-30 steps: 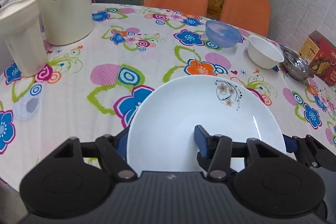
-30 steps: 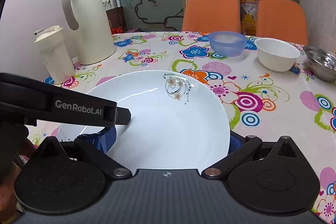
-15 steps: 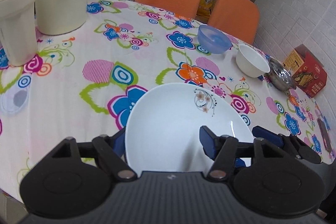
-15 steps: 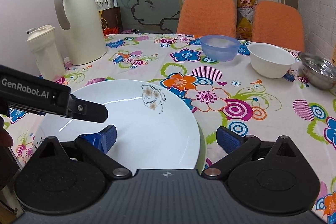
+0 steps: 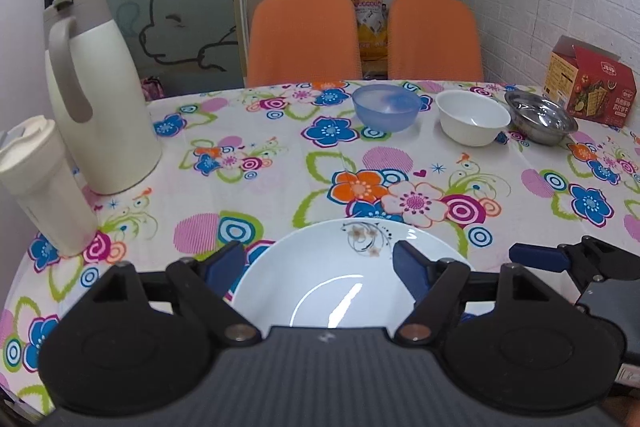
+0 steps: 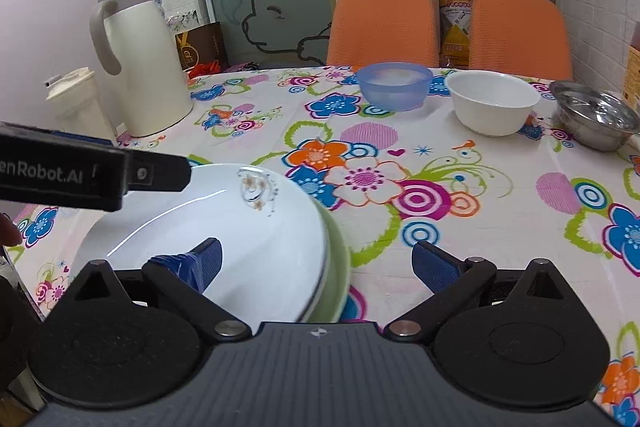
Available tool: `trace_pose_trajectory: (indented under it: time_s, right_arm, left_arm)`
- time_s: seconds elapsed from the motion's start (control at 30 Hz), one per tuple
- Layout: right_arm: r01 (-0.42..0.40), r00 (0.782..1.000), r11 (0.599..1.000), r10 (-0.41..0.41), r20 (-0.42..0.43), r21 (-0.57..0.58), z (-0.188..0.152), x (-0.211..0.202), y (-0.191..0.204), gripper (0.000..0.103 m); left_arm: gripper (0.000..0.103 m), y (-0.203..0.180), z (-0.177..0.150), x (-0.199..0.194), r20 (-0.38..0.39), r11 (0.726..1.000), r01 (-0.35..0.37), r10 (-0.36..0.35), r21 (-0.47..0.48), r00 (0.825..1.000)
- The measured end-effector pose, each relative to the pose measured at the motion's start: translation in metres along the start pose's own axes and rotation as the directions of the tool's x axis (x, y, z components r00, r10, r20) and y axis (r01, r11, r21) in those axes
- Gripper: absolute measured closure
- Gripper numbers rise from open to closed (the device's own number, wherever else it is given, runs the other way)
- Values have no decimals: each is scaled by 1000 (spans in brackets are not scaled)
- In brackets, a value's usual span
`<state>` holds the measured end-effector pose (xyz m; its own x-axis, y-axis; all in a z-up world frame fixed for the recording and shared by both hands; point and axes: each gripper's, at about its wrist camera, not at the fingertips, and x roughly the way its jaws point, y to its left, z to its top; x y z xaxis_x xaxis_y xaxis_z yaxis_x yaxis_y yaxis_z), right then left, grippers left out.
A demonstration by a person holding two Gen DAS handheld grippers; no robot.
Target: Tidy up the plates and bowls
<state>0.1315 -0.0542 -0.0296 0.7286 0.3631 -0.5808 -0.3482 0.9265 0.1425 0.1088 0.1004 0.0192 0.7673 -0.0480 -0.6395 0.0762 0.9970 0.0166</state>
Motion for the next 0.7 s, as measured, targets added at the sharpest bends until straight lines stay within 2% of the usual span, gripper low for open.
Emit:
trace_pose_trajectory:
  time_s: [0.07,0.2,0.3,0.37,0.53,0.7]
  right_arm:
    - [28,1000,999,-28,9,25,4,-8,-23,14]
    - [139,990,986,-141,14,95,23,-21,-95,14]
    - [249,967,960,-254,21,129,50,-25,-155,14]
    - [331,943,935,-334,-1,125,76,-17,-199,14]
    - [452,886,891,-444,-131,34,126,40,-273,14]
    - [425,851,902,-425,-309,-72,136,101,-305,14]
  left_arm:
    - [27,-6,1,3,-13,1000,28,-28,-4,1000]
    - [26,-26,5,13,-34,996,83,-84,-10,996]
    - [25,-44,9,22,-50,992,124,-124,-4,991]
    - [25,-57,12,28,-62,989,148,-148,2,987]
    - [25,-76,16,41,-90,985,174,-171,22,981]
    - [24,-74,20,52,-114,992,127,-124,21,986]
